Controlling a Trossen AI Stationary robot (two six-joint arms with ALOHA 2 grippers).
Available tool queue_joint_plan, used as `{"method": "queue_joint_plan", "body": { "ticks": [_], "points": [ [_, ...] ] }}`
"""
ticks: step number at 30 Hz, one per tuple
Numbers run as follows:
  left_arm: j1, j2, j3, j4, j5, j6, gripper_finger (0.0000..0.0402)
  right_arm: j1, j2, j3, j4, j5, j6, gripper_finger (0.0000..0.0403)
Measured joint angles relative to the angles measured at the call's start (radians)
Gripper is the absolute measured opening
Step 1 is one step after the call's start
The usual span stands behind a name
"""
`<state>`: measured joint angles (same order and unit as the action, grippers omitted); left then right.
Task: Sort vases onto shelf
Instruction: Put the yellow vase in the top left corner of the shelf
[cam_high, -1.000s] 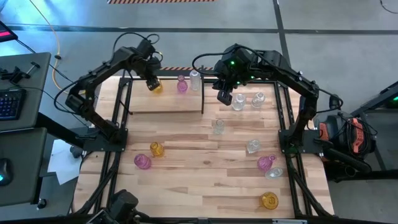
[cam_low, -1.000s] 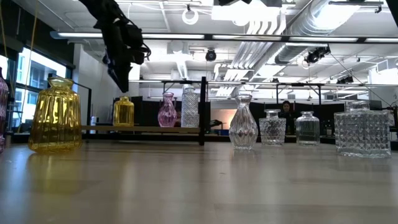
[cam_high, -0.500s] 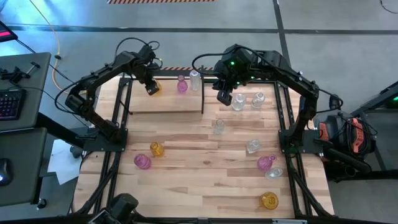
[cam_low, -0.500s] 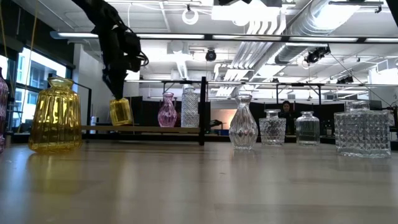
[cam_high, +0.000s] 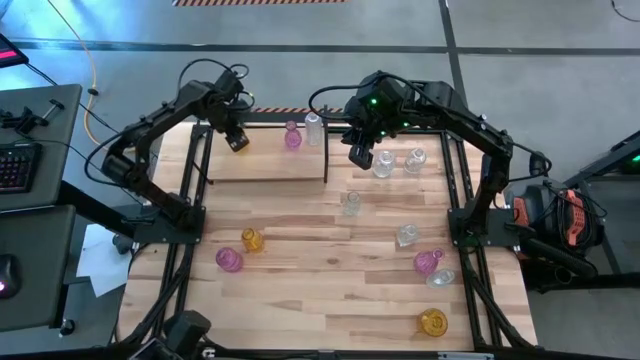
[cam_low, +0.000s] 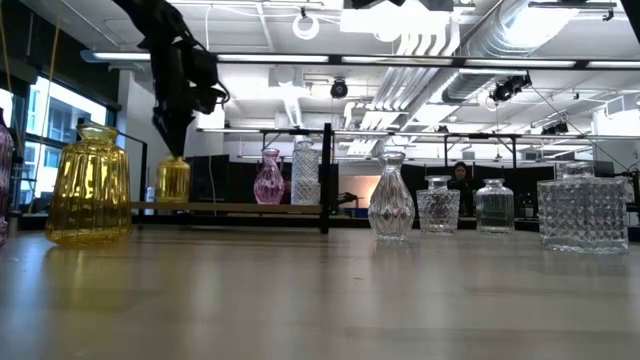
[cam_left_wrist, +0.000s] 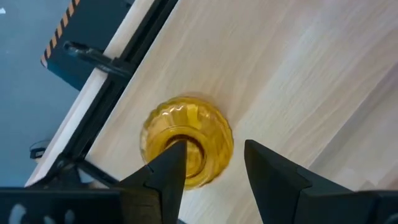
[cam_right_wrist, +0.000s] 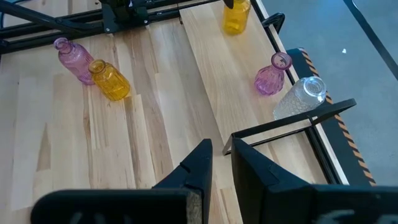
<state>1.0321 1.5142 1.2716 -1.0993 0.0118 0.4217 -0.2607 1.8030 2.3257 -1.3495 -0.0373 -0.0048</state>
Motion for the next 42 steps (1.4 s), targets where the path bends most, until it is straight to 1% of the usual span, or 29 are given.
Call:
{"method": "queue_joint_plan", "body": {
  "ticks": [8, 17, 24, 42],
  "points": [
    [0.042, -0.030, 0.000, -0.013, 0.001, 0.000, 0.0154, 0.000, 0.000, 0.000, 0.000, 0.000, -0.003, 0.0041],
    [0.027, -0.030, 0.000, -0.012, 0.010, -0.009, 0.0154, 0.000, 0.000, 0.000, 0.000, 0.000, 0.001, 0.0041],
    [0.036, -0.030, 0.000, -0.026, 0.012, -0.021, 0.0154, 0.019, 0.000, 0.000, 0.000, 0.000, 0.005, 0.0041],
    [0.061, -0.030, 0.001, -0.060, -0.022, -0.027, 0.0154, 0.048, 0.000, 0.000, 0.000, 0.000, 0.031, 0.0041]
  ]
}}
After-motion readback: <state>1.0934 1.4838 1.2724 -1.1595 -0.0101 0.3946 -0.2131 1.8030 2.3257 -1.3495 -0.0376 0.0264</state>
